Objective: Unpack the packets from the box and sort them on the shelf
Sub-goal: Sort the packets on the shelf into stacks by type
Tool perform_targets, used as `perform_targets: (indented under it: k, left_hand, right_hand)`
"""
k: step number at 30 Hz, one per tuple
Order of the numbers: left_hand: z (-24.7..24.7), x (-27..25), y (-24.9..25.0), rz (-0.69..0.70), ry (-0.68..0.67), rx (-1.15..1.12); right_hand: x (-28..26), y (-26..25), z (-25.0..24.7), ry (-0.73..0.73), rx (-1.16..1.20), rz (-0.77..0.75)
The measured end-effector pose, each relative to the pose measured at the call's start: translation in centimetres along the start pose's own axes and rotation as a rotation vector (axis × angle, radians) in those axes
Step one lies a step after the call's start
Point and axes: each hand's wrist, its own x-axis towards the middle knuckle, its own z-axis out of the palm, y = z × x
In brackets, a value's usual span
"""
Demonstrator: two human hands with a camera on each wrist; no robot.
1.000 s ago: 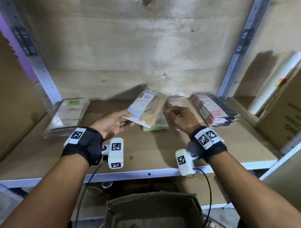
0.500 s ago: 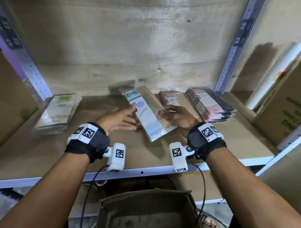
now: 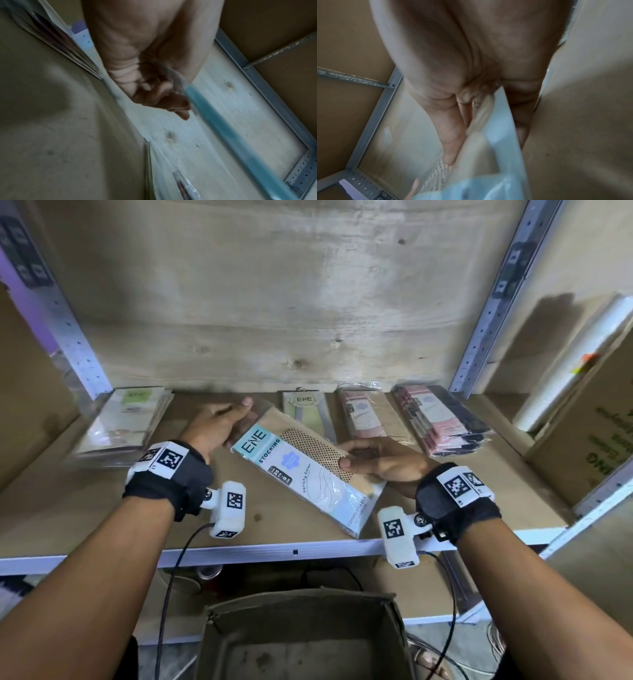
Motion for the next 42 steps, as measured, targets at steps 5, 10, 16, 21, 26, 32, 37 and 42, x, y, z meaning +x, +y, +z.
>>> perform_targets:
  k: [5,10,16,21,26,32,37,42]
  left_hand:
    - [-0.1,0.2,-0.3,0.052,-0.010,0.121]
    - [-0.3,0.2,-0.5,0.074,0.016,0.269]
    - [-1.1,0.0,-1.0,0.081,0.008,0.309]
    - [-1.3,0.0,-1.1,0.083,0.033,0.290]
    - [-1.8,-1.1,0.2,-0.002,0.025,0.062]
    - [0.4,-3.7,1.0,-0.205,-0.179,-0.137]
    - [2.1,-5.4,1.5,-0.275,-0.349,-0.166]
    - [1.5,-5.5,1.3,-0.220,-0.382,-0.074]
  right_hand:
    - [-0.4,-0.1,0.1,-0.022,0.018,-0.007]
    - [-0.5,0.1,0.3,-0.013,0.042,-0.010]
    - [-0.6,0.5,0.7,-0.013,0.089,-0.072]
    - [-0.5,0.7,0.7,0.014,0.072,-0.066]
    - [-0.4,0.2,0.4,0.061,0.051,-0.087]
    - [1.0,-0.5,2.5,0.216,0.361,-0.116]
    - [2.7,-1.1,5.1,0.316,0.505,-0.117]
    - [4.6,-0.7,6.4,0.381,0.538,-0.029]
